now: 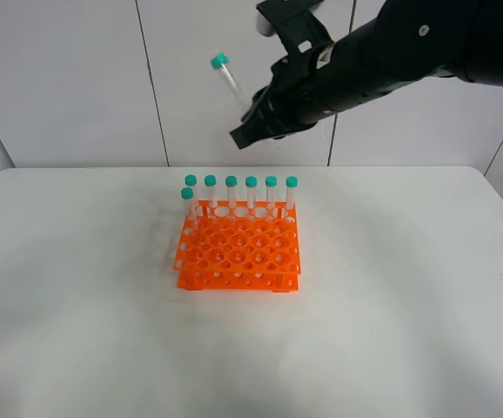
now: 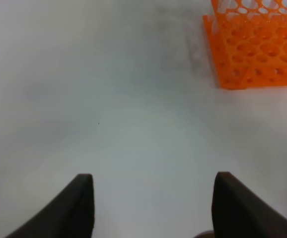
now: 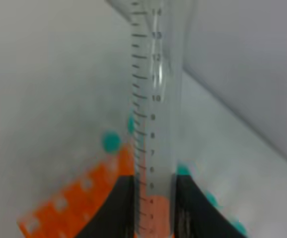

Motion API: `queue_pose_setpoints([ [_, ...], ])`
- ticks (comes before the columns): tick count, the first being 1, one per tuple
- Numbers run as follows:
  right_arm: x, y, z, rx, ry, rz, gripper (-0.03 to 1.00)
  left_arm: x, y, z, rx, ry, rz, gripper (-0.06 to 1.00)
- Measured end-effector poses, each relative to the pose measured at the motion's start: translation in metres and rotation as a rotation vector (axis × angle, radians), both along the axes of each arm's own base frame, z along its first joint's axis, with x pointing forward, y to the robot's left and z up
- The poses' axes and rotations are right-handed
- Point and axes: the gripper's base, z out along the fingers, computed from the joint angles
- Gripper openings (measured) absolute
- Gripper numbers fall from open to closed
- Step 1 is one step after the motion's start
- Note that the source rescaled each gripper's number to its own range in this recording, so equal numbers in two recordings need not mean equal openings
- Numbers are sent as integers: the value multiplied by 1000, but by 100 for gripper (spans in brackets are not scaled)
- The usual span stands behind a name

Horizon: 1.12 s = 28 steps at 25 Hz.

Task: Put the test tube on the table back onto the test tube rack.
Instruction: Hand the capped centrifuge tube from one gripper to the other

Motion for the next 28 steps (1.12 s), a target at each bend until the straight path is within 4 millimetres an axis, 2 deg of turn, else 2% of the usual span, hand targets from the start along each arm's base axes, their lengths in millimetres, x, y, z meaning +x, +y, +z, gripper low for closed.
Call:
queue_pose_setpoints([
  [5, -30, 43, 9, 119, -149, 110, 0, 0, 0, 0, 0, 0, 0, 100],
  [7, -42, 52, 4, 149, -165, 137, 0, 0, 0, 0, 0, 0, 0, 100],
  [10, -55, 57, -14, 176, -185, 157, 0, 0, 0, 0, 0, 0, 0, 100],
  [15, -74, 45, -40, 274, -257, 132, 0, 0, 0, 0, -1, 0, 0, 100],
  [21, -95, 23, -53, 378, -281, 129, 0, 0, 0, 0, -1, 0, 0, 100],
  [28, -105, 16, -71, 375, -237, 151, 0, 0, 0, 0, -1, 0, 0, 100],
])
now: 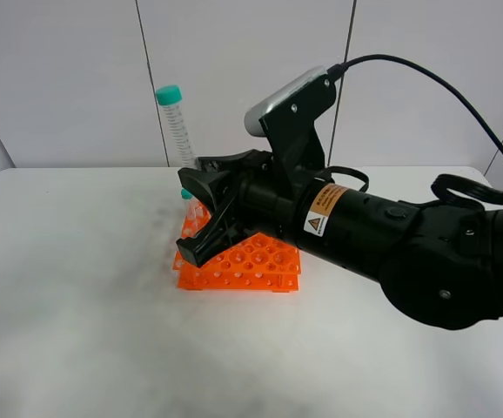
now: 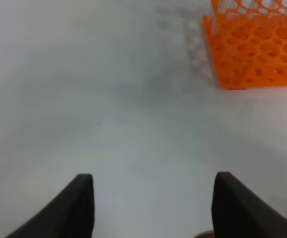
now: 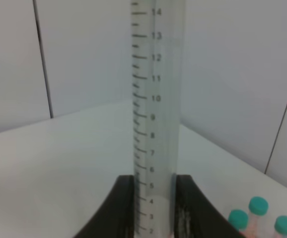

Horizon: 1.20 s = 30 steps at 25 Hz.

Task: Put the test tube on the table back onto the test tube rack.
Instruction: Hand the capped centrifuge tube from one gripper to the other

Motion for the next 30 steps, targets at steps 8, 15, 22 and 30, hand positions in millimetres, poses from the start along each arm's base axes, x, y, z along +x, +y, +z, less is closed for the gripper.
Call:
queue_pose_setpoints([
  [8, 5, -5, -3, -76, -37, -30, 0, 0, 0, 0, 0, 0, 0, 100],
  [15, 8, -11, -7, -81, -29, -57, 0, -1, 0, 6, -5, -36, -1, 100],
  [22, -1, -26, -28, -49, -8, -105, 0, -5, -1, 17, -9, -99, -1, 100],
  [30, -2, -27, -29, -51, -7, -106, 0, 3, -3, 21, -38, -69, -22, 98],
])
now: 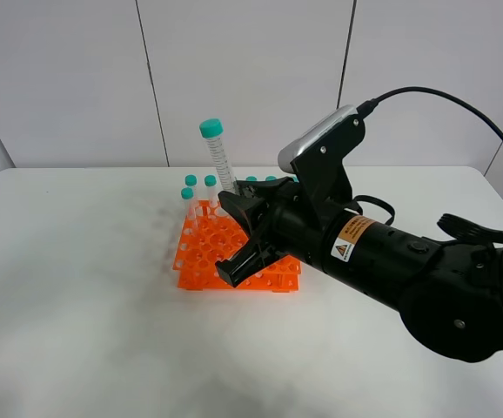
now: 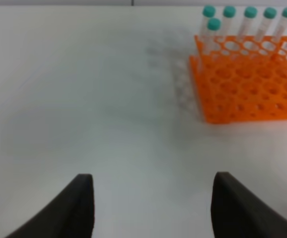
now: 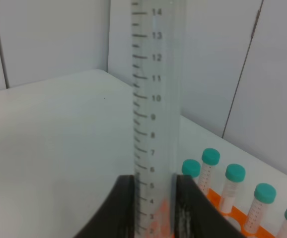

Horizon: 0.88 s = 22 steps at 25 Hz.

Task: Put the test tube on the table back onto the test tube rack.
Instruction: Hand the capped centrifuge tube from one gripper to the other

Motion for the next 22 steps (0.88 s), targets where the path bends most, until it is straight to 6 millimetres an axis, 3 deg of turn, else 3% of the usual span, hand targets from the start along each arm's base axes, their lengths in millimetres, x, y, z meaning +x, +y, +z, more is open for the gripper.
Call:
queue_pose_setpoints([
  [12, 0, 0, 0, 0, 0, 0, 0, 63, -2, 61, 26, 61, -59, 98],
  [16, 0, 0, 0, -2, -2, 3, 0, 81, -15, 73, 90, 84, -269, 98],
  [22, 0, 0, 0, -2, -2, 3, 0, 111, -50, 81, 164, 131, -559, 98],
])
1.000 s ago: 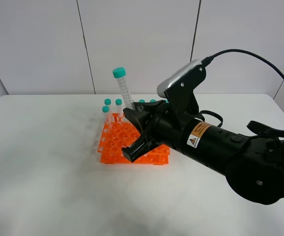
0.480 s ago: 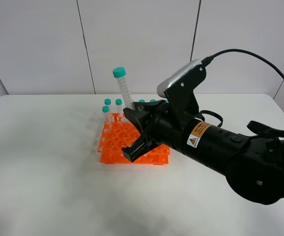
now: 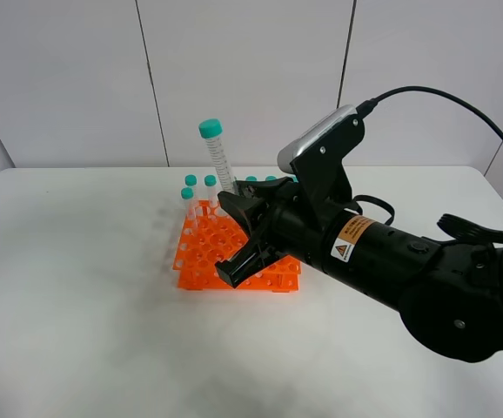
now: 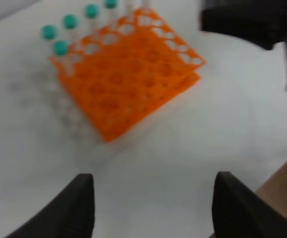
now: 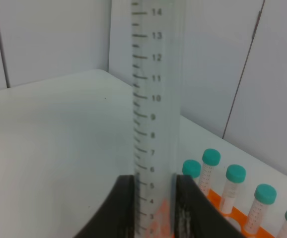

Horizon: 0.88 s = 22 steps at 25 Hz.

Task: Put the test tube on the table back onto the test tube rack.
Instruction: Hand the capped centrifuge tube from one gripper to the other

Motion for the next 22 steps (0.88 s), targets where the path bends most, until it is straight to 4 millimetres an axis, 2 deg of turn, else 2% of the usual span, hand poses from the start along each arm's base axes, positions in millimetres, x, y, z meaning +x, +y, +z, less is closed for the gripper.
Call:
queue_pose_setpoints([
  [10, 0, 0, 0, -1, -1, 0, 0, 62, -50, 28, -2, -66, -107, 98],
  [22, 0, 0, 0, -11, -10, 3, 0, 116, -90, 5, -68, -62, -132, 98],
])
